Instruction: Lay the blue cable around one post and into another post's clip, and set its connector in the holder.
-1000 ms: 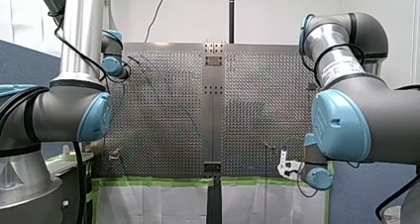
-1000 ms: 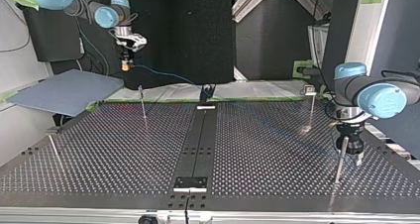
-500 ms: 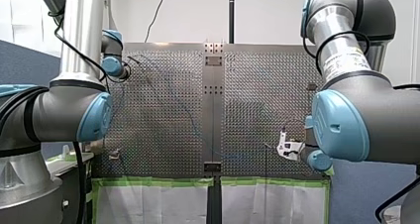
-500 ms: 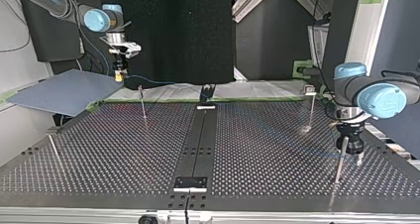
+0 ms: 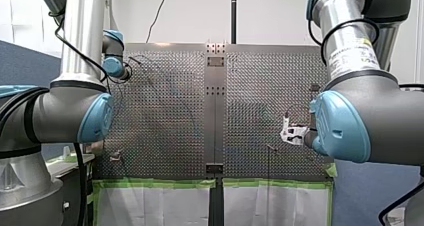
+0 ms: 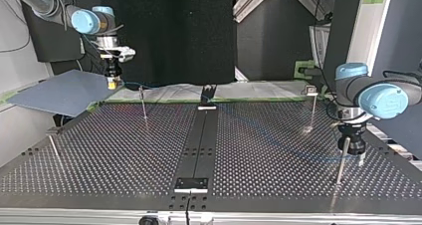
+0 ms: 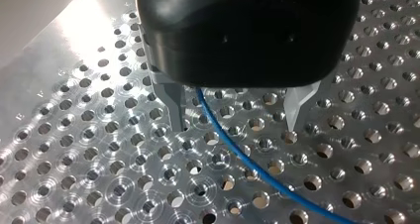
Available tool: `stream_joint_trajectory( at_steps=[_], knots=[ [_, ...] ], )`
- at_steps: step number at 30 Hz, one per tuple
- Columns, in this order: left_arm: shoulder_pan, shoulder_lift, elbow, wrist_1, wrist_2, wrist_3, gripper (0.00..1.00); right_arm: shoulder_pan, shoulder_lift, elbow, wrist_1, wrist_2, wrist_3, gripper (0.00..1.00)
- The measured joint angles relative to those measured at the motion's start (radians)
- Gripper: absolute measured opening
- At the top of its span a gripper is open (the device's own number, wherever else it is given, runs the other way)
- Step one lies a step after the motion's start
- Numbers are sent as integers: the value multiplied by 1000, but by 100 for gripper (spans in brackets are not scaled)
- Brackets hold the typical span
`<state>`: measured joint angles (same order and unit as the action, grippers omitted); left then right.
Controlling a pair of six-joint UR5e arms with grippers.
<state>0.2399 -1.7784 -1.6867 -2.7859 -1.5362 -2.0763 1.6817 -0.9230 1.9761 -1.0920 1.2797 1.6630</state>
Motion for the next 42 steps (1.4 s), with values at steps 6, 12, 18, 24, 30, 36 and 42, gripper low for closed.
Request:
stream_joint_trajectory(
  at_steps=[6,12,18,24,30,36,42],
  knots=[
    [-1,0,0,-2,-3,1,100,-8,12,0,42,55,-35,0],
    [-3,0,0,-4,-15,2,100,-9,40,0,37,64,-42,0],
    [-6,0,0,-5,-17,2,100,0,45,-1,11,21,-40,0],
    [-7,0,1,-23,-22,-12,100,4,46,-1,2,-32,-36,0],
    [-4,0,0,-38,-23,-55,100,6,46,-1,1,-48,-34,0],
    [7,1,0,-42,-16,-111,100,6,46,-1,2,-49,-34,0],
    [15,1,-12,-40,-6,-171,100,6,46,-1,5,-48,-34,0]
  ],
)
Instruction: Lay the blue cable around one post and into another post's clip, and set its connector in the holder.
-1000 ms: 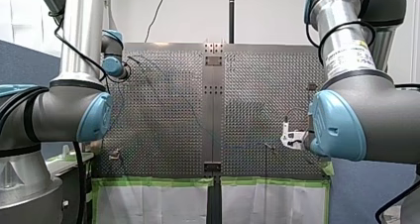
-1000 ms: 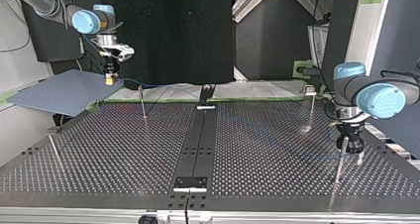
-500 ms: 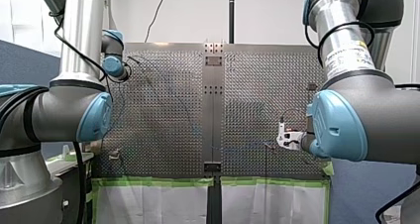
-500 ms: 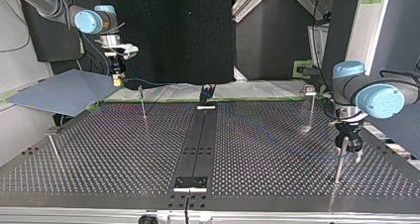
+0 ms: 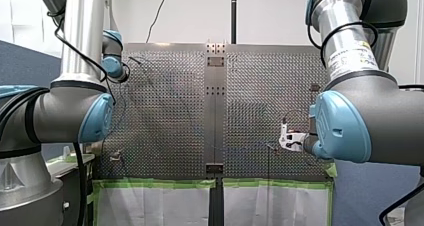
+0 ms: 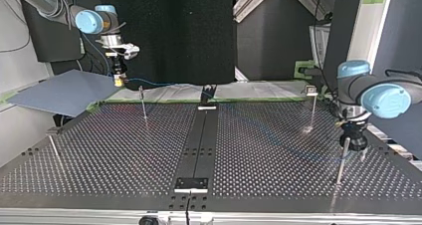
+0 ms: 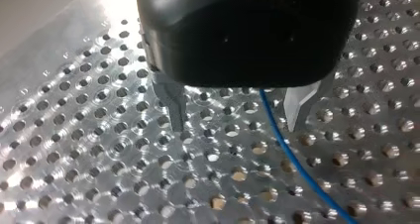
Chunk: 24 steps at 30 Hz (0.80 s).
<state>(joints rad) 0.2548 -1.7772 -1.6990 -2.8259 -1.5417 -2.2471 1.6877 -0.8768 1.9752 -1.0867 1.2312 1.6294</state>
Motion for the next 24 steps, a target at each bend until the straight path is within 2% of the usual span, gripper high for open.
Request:
stream_joint_trajectory(
  at_steps=[6,11,19,24],
  knots=[
    [8,0,-28,38,56,-67,100,0,0,0,4,0,0,0],
    [15,0,-35,42,94,-120,100,0,0,0,9,0,0,0],
    [28,6,-75,59,108,-195,100,0,0,0,9,0,0,0],
    [38,37,-107,81,101,-249,100,0,0,0,8,0,0,0]
  ],
)
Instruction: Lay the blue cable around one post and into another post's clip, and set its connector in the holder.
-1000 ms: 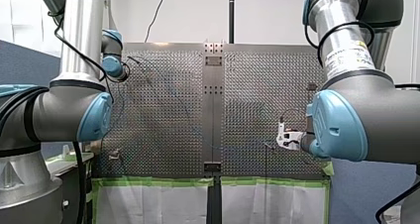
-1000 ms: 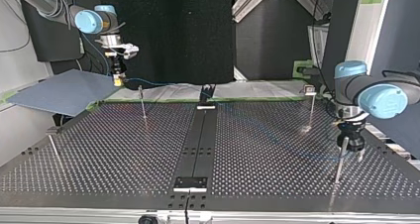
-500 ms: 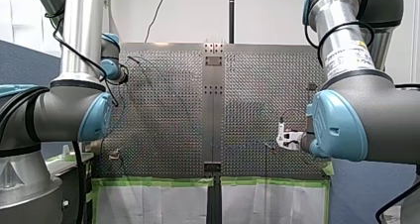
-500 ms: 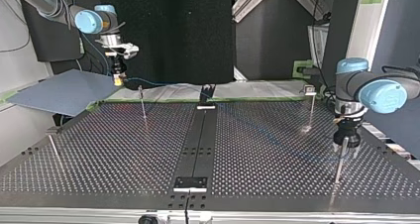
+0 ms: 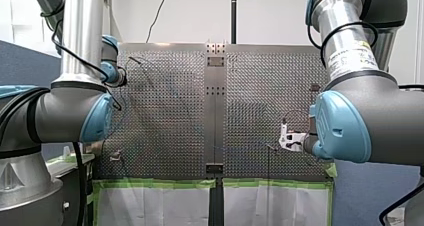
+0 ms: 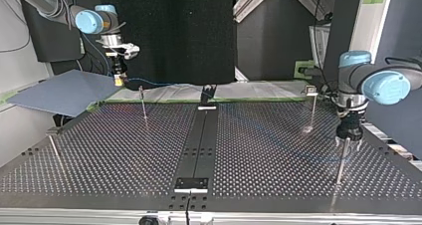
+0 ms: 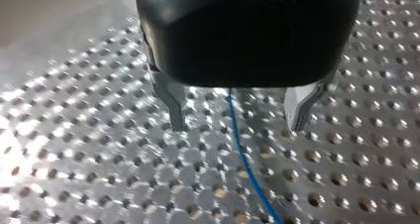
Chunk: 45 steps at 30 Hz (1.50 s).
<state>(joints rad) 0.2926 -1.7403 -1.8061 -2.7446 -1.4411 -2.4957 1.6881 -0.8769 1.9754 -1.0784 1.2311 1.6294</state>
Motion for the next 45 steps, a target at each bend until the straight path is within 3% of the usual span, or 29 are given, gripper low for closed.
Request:
stream_joint_trajectory(
  at_steps=[6,10,19,28,40,45],
  knots=[
    [13,26,-26,22,3,-59,100,-1,0,0,0,0,0,0],
    [21,49,-53,21,10,-59,100,-1,0,0,2,0,0,0],
    [50,133,-138,31,8,12,100,-1,0,0,1,0,0,0],
    [72,220,-215,-37,-33,98,100,-1,0,0,-1,1,1,0],
    [68,338,-177,-155,-149,216,100,0,0,0,2,2,2,0],
    [48,387,-143,-205,-198,265,100,0,0,0,1,2,2,0]
  ],
)
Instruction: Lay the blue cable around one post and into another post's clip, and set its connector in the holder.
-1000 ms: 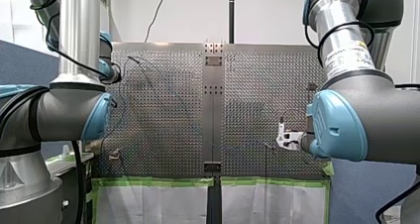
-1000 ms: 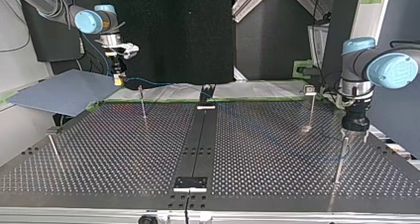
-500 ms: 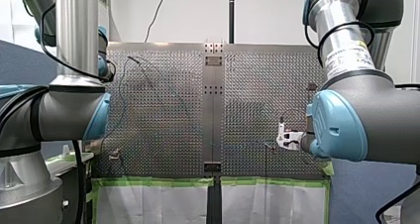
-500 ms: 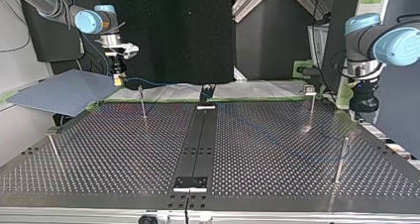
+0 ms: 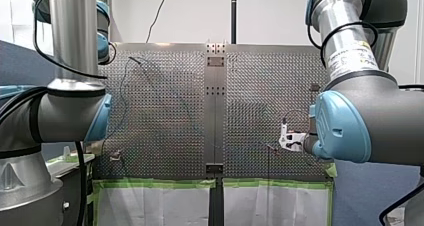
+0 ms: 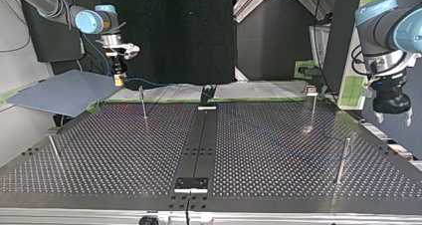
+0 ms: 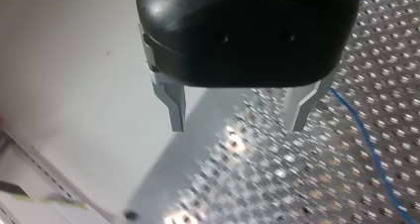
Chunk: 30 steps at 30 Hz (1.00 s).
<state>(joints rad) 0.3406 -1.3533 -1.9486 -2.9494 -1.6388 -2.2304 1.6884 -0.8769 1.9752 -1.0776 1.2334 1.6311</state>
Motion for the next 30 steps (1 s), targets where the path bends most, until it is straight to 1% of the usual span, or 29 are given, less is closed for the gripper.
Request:
stream_joint_trajectory(
  at_steps=[6,9,13,22,24,26,30],
  knots=[
    [-17,59,57,-58,-58,59,100,2,0,-2,-2,-1,1,0],
    [-22,88,86,-88,-65,88,100,4,0,-3,-2,-2,0,0],
    [-28,122,121,-122,-44,122,100,6,0,-3,-2,-2,-1,0],
    [-63,199,202,-204,35,204,100,11,0,-3,-5,-1,0,0],
    [-74,199,209,-223,54,223,100,12,0,-3,-5,-1,1,0],
    [-85,188,201,-243,72,243,100,12,0,-3,-5,-1,1,0],
    [-103,157,172,-280,77,280,100,13,0,-3,-6,-1,1,0]
  ],
)
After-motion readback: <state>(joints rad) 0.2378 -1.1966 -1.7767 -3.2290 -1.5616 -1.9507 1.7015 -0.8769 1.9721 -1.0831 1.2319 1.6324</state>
